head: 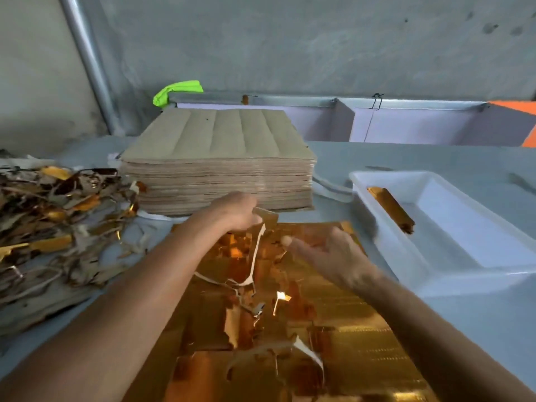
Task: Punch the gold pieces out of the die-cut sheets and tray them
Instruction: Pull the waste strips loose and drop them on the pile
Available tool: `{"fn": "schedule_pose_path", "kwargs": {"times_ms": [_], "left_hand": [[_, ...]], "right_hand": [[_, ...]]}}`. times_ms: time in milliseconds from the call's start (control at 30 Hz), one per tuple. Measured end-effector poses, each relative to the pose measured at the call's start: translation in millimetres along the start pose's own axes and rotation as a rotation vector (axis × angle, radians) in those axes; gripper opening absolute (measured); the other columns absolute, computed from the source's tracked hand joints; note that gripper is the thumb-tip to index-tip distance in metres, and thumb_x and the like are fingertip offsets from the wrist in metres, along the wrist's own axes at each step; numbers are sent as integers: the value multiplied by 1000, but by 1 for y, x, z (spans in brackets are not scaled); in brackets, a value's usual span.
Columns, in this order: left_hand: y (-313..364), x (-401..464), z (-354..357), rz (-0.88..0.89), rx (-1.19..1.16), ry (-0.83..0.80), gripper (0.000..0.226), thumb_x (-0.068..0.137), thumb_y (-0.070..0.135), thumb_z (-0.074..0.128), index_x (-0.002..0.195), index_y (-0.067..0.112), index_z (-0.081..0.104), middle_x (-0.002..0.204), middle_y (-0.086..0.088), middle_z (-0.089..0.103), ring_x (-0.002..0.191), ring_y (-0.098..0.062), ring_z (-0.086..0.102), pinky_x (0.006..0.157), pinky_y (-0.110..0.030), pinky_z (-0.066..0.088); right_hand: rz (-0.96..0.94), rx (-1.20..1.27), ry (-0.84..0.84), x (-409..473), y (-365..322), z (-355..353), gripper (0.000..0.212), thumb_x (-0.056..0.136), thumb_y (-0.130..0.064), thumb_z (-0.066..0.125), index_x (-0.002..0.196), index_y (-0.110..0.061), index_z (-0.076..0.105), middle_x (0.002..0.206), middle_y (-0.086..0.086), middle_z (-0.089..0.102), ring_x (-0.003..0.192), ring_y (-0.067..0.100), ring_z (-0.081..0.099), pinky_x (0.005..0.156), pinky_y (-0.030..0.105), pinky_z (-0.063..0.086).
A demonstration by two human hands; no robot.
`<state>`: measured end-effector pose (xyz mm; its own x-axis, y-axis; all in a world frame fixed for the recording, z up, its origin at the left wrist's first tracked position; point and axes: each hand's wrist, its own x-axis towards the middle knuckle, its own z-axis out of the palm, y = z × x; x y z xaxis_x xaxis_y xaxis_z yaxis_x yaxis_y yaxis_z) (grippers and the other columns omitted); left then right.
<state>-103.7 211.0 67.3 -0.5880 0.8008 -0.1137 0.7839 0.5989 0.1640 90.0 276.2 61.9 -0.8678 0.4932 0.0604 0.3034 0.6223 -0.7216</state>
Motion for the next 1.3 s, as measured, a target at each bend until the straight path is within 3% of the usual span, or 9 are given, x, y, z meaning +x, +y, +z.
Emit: {"fn": "schedule_pose_path", "kwargs": {"times_ms": [100, 167, 267, 367, 467, 667, 867, 1133, 1300], "left_hand": [[-32, -24, 11, -146, 75, -47, 39, 95, 36, 53, 124, 10, 55, 119, -9, 57, 103, -23, 57, 79, -32, 45], [-46, -37, 22, -208, 53, -41, 39, 94, 35, 55, 124, 9, 55, 126, -11, 55, 109, -24, 57, 81, -32, 44], [-55, -52, 41, -255, -25, -84, 46, 89, 33, 63, 127, 10, 51, 122, -8, 57, 111, -23, 56, 81, -30, 43], [-61, -57, 52, -250, -174, 2, 57, 86, 30, 69, 135, 12, 44, 135, -9, 51, 121, -25, 51, 91, -33, 43], [-64, -54, 54, -278, -308, 101, 53, 94, 31, 57, 139, 9, 40, 139, -13, 49, 119, -28, 53, 94, -35, 45], [-53, -35, 61, -376, -360, 216, 38, 101, 31, 42, 128, 5, 49, 127, -14, 57, 113, -27, 57, 87, -35, 45], [-38, -21, 72, -486, -460, 165, 73, 73, 25, 81, 131, 5, 42, 129, -13, 55, 119, -29, 54, 92, -33, 46], [-49, -19, 66, -349, -1206, 17, 27, 86, 7, 65, 110, 19, 62, 108, -8, 67, 101, -25, 62, 89, -45, 49], [-51, -31, 51, -184, -1595, -60, 15, 85, 6, 61, 97, 14, 67, 92, -10, 73, 78, -21, 70, 63, -32, 56]], "right_hand": [[-96, -40, -195, -17, -28, 48, 33, 72, -80, 49, 79, -48, 58, 76, -21, 62, 70, -4, 58, 60, 19, 44], [-33, -323, -265, -13, -36, 76, 54, 68, -79, 56, 110, -46, 54, 104, -13, 59, 94, 7, 58, 76, 30, 51], [88, -585, -278, -5, -30, 103, 54, 85, -44, 65, 128, -16, 47, 116, 3, 55, 97, 16, 56, 76, 26, 47], [187, -293, -164, -7, -14, 102, 14, 94, -20, 57, 106, -14, 63, 101, 1, 63, 87, 9, 62, 69, 17, 51], [314, 174, 9, -15, 0, 82, 10, 89, -12, 62, 80, -10, 67, 82, 5, 67, 65, 8, 63, 55, 14, 48], [588, 997, 560, -40, 27, 53, 10, 91, -4, 57, 88, 2, 65, 65, 12, 60, 40, 8, 55, 40, 21, 46], [617, 896, 678, -43, 55, 38, 16, 94, -12, 56, 85, -7, 68, 73, 10, 61, 57, 15, 53, 45, 25, 43], [367, 117, 233, -39, 66, 4, 26, 81, 0, 69, 66, -21, 69, 74, 1, 68, 68, 11, 61, 53, 17, 43], [293, 43, 579, -24, 55, -23, 21, 87, -2, 59, 93, -17, 74, 96, 5, 69, 66, 11, 58, 53, 20, 40]]}}
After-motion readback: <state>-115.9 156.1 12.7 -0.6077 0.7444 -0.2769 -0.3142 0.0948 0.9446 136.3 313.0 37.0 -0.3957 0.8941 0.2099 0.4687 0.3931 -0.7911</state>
